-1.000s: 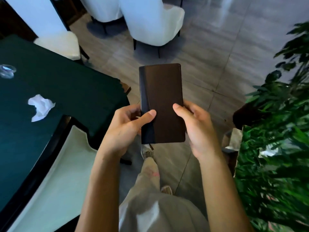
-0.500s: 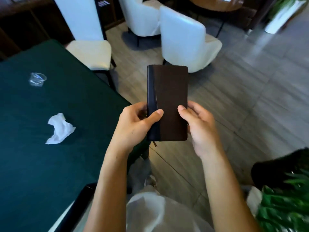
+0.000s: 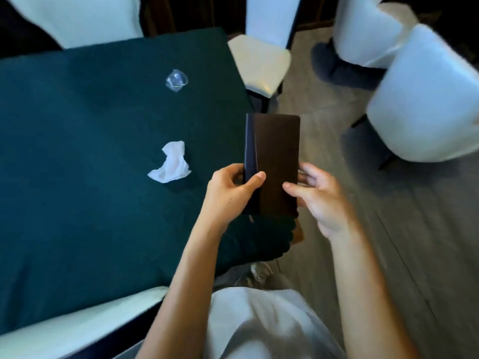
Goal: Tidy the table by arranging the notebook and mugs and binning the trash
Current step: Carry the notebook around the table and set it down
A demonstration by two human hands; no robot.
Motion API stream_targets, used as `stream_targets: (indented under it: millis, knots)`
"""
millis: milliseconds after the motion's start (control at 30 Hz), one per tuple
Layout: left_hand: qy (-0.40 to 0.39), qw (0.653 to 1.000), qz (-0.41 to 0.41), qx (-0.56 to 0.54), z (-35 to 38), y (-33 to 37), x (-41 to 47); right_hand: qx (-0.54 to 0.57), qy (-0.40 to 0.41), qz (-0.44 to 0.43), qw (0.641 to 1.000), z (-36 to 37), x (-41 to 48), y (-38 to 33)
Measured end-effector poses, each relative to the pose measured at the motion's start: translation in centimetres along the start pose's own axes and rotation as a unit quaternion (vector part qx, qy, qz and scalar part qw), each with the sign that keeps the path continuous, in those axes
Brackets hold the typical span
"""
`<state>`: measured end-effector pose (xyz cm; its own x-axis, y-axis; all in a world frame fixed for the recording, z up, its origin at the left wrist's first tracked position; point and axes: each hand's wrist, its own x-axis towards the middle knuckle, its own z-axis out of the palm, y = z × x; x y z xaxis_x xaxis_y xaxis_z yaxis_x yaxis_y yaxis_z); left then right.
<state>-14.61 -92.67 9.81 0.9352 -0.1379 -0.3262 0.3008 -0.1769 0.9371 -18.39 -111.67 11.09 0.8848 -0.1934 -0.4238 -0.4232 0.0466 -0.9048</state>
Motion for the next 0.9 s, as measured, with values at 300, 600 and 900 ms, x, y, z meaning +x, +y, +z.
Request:
stream_targets:
  millis: [300,600,900]
  knots:
    - [0.159,0.968,-0.181,-0.069,2.4,-9.9,5.9,0.030,-0.063,0.178,0.982,3.6,9.5,5.8]
    - [0.205,0.931,-0.303,-0.001,5.4,-14.7,5.2,-0.124,-0.018,0.190,0.974,2.8,12.9,12.3]
    - [0.249,0.894,-0.296,0.226,7.0,-13.5,4.8,-0.288,-0.009,0.139,0.948,2.4,14.1,13.4]
